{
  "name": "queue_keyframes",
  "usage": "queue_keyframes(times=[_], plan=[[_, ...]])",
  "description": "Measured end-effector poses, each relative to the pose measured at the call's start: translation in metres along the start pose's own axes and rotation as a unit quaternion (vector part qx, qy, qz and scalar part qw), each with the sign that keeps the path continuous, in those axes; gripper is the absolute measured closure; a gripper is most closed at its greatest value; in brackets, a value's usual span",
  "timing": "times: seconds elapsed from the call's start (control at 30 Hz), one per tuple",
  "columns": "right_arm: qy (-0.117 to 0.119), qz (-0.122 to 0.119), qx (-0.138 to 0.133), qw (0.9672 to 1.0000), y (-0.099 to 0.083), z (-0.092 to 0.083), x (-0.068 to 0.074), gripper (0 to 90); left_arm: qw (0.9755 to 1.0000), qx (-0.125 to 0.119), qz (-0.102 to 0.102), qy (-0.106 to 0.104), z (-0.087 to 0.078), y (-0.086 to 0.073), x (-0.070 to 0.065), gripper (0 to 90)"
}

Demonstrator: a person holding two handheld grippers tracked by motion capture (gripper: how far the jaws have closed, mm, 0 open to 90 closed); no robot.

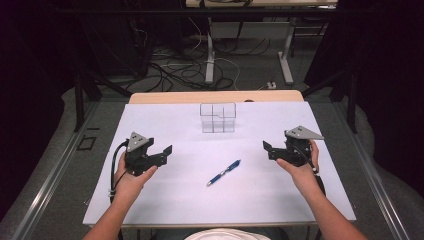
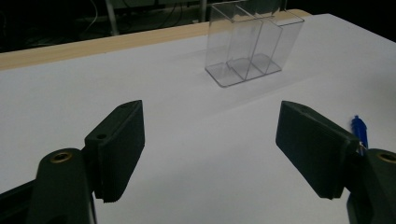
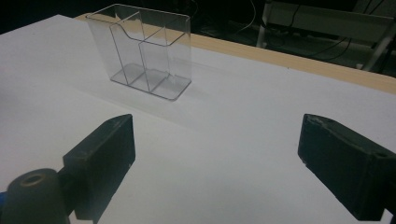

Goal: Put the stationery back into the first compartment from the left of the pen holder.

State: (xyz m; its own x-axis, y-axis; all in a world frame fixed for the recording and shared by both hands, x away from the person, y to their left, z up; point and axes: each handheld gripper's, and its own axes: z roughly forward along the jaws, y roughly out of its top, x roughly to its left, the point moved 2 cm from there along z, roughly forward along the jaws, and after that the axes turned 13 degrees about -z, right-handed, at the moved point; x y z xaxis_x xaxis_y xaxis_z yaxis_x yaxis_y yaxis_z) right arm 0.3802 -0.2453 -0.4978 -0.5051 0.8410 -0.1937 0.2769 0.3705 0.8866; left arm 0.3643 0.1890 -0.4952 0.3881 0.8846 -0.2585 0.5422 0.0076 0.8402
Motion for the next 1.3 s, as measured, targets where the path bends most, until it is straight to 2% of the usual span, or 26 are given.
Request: queue_keyframes(times=[0.3,0.53,0.73,0.93,1.0,1.03,1.1,1.2,1.3], plan=[[-0.002,-0.004,0.007,1.0,-0.002,0.0,-0.001,10.8,0.999,0.023,0.03,-0.022,0.01,0.005,-0.024,30.9],[0.001,-0.007,0.012,0.9999,-0.004,0.001,-0.001,11.7,0.9981,0.032,0.04,-0.034,0.018,0.01,-0.037,31.1],[0.002,-0.006,0.012,0.9999,-0.005,0.001,-0.001,11.7,0.9974,0.043,0.044,-0.038,0.025,0.011,-0.042,31.1],[0.001,-0.016,0.017,0.9997,-0.006,0.002,-0.002,11.7,0.9959,0.056,0.055,-0.046,0.031,0.012,-0.048,31.1],[-0.001,-0.019,0.019,0.9996,-0.007,0.003,-0.002,11.7,0.995,0.067,0.058,-0.047,0.033,0.012,-0.05,31.1],[-0.002,-0.023,0.02,0.9995,-0.008,0.003,-0.002,11.6,0.9951,0.068,0.055,-0.047,0.035,0.012,-0.051,31.1],[0.001,-0.036,0.025,0.999,-0.009,0.004,-0.002,9.4,0.9942,0.079,0.056,-0.047,0.037,0.013,-0.052,31.1],[0.005,-0.037,0.029,0.9989,-0.01,0.005,-0.001,8.0,0.993,0.092,0.054,-0.05,0.041,0.012,-0.054,31.5],[0.007,-0.04,0.032,0.9987,-0.011,0.006,0.0,1.9,0.992,0.102,0.055,-0.05,0.046,0.011,-0.057,33.1]])
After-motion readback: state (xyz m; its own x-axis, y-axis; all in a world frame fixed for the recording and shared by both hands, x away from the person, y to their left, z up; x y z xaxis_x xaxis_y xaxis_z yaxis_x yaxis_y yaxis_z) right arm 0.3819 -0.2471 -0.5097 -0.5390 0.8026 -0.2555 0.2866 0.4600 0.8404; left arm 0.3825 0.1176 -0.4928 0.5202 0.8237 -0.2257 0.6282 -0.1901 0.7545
